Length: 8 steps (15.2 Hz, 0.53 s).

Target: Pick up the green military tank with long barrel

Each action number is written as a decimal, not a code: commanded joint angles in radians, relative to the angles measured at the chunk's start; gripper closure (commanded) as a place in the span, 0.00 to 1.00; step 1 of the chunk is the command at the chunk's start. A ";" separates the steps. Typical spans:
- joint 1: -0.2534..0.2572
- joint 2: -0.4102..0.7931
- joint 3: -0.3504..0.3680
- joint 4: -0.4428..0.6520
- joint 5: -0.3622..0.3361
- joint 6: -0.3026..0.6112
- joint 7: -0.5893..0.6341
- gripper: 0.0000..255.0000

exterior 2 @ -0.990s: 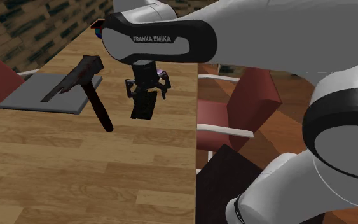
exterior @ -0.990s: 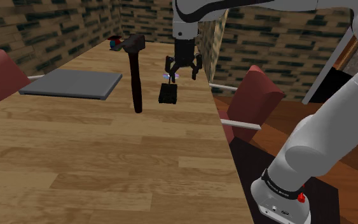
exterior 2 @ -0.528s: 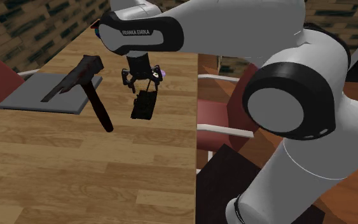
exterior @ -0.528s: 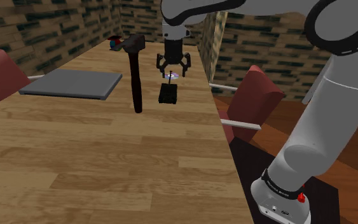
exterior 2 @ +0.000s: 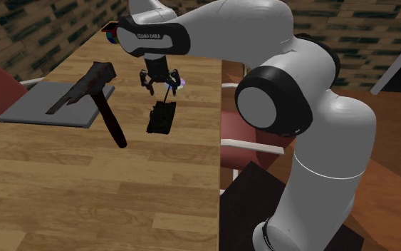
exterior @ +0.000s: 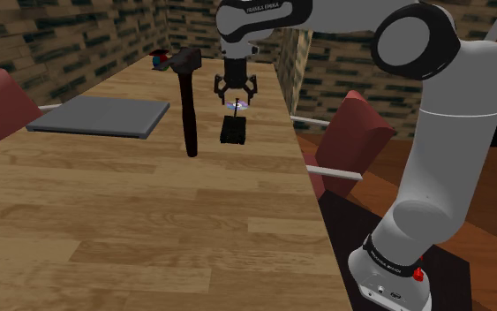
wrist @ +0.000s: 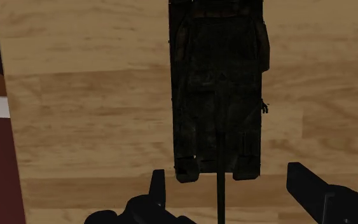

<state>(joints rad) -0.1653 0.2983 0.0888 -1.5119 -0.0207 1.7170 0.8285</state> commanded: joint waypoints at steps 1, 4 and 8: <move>0.000 0.012 -0.002 -0.010 -0.001 0.022 0.004 0.00; -0.001 0.015 -0.002 -0.045 -0.002 0.061 0.005 0.00; 0.000 0.019 -0.002 -0.061 -0.002 0.080 0.005 1.00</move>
<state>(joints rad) -0.1659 0.3169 0.0869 -1.5705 -0.0227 1.7945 0.8334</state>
